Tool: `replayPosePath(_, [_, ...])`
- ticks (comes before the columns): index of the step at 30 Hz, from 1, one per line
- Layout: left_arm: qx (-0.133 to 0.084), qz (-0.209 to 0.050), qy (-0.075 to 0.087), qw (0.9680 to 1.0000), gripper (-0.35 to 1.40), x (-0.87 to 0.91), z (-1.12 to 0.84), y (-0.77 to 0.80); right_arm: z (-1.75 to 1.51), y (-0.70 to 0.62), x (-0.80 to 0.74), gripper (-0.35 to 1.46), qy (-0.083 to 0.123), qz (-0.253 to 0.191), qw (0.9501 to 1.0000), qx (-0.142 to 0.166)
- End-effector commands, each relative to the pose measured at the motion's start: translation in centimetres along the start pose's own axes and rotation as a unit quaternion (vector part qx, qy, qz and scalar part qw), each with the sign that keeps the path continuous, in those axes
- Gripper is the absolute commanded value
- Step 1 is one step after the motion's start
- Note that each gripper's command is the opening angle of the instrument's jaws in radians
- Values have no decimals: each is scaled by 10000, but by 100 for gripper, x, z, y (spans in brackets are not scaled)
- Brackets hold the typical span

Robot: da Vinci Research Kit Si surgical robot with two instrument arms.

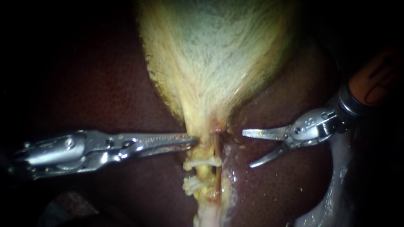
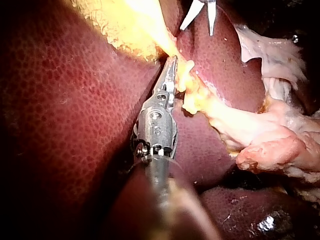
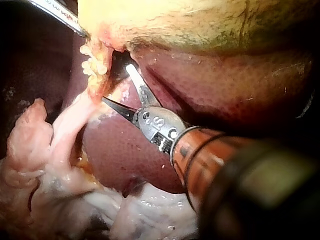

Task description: Go to the cutting position left tube

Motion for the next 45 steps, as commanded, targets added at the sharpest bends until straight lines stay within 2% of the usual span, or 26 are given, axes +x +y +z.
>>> replayPosePath(1, [15,2,-1,10000,-21,-1,-3,-1,2,-4,0,143,-1,-2,10000,-5])
replayPosePath(5, [93,-11,3,10000,-21,-6,-21,3,11,-26,0,143,151,298,9983,478])
replayPosePath(12, [37,-44,8,10000,-21,-5,-48,9,62,-62,9,142,252,426,9950,866])
replayPosePath(15, [-7,-67,26,10000,-21,-11,-60,13,83,-73,5,142,281,485,9937,974])
replayPosePath(18, [-38,-90,-15,10000,-21,-18,-71,15,98,-78,-2,142,242,525,9926,1068])
replayPosePath(22, [-45,-102,-28,9999,-21,-22,-80,12,111,-78,-12,138,220,564,9908,1210])
replayPosePath(30, [-61,-103,-28,9999,-21,-25,-86,2,120,-67,-23,137,152,573,9913,1175])
replayPosePath(37, [-97,-98,-29,9999,-21,-26,-88,-8,128,-60,-24,135,146,584,9918,1130])
replayPosePath(42, [-82,-96,-29,9999,-21,-27,-87,-13,142,-56,-19,135,127,599,9920,1101])
replayPosePath(45, [-84,-95,-30,9999,-21,-27,-86,-13,154,-58,-14,135,142,603,9905,1226])
